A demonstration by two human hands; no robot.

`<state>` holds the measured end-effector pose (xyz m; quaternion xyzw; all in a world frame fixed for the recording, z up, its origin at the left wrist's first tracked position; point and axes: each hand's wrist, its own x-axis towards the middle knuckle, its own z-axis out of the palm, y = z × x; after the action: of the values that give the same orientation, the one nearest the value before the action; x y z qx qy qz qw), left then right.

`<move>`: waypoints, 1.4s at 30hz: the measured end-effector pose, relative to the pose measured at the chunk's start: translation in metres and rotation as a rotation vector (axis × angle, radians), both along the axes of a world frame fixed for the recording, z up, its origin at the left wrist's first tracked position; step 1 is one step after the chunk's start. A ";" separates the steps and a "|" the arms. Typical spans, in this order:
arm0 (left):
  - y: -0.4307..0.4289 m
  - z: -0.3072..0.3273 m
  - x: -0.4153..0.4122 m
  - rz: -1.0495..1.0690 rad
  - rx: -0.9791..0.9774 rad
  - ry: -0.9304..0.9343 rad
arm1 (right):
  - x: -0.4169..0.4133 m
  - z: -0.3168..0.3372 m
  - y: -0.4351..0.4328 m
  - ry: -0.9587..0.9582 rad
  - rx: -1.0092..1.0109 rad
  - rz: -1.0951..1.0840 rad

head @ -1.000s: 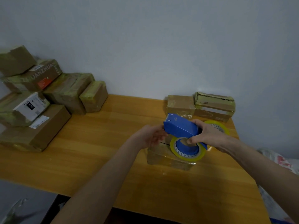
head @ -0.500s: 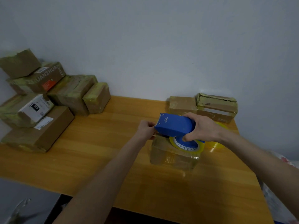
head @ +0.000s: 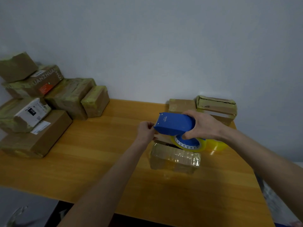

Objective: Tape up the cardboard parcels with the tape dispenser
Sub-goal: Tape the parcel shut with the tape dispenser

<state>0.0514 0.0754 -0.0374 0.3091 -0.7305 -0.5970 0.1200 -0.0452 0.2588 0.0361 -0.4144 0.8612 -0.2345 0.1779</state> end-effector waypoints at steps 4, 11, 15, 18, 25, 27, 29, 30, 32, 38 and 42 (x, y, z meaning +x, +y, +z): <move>0.003 -0.010 0.002 0.005 -0.018 -0.074 | -0.001 -0.015 0.000 0.013 0.075 0.016; 0.005 -0.023 0.007 -0.001 -0.134 -0.194 | 0.000 -0.035 0.004 -0.023 0.103 0.038; 0.003 -0.023 0.008 0.004 -0.152 -0.195 | -0.001 -0.036 0.002 -0.049 0.070 0.019; 0.004 -0.027 0.009 0.002 -0.155 -0.203 | 0.001 -0.039 -0.001 -0.051 0.073 0.012; 0.009 -0.032 0.012 0.018 -0.061 -0.215 | 0.004 -0.031 -0.011 -0.011 0.114 0.006; 0.011 -0.036 0.013 0.034 -0.058 -0.207 | 0.006 -0.027 -0.016 -0.010 0.117 -0.018; 0.011 -0.038 0.013 0.045 -0.056 -0.198 | 0.009 -0.026 -0.017 -0.030 0.119 -0.038; 0.011 -0.040 0.013 0.048 -0.056 -0.199 | 0.011 -0.027 -0.015 -0.036 0.126 -0.042; 0.011 -0.044 0.012 0.046 -0.062 -0.211 | 0.016 -0.029 -0.009 -0.029 0.136 -0.052; 0.004 -0.044 0.011 0.004 -0.125 -0.228 | 0.030 -0.034 -0.001 0.046 0.119 -0.073; -0.004 -0.040 0.012 -0.023 -0.195 -0.211 | 0.034 -0.035 0.006 0.006 0.090 -0.061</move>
<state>0.0634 0.0711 -0.0777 0.3486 -0.7971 -0.4888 0.0651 -0.0114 0.2647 0.0007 -0.3805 0.8836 -0.1994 0.1865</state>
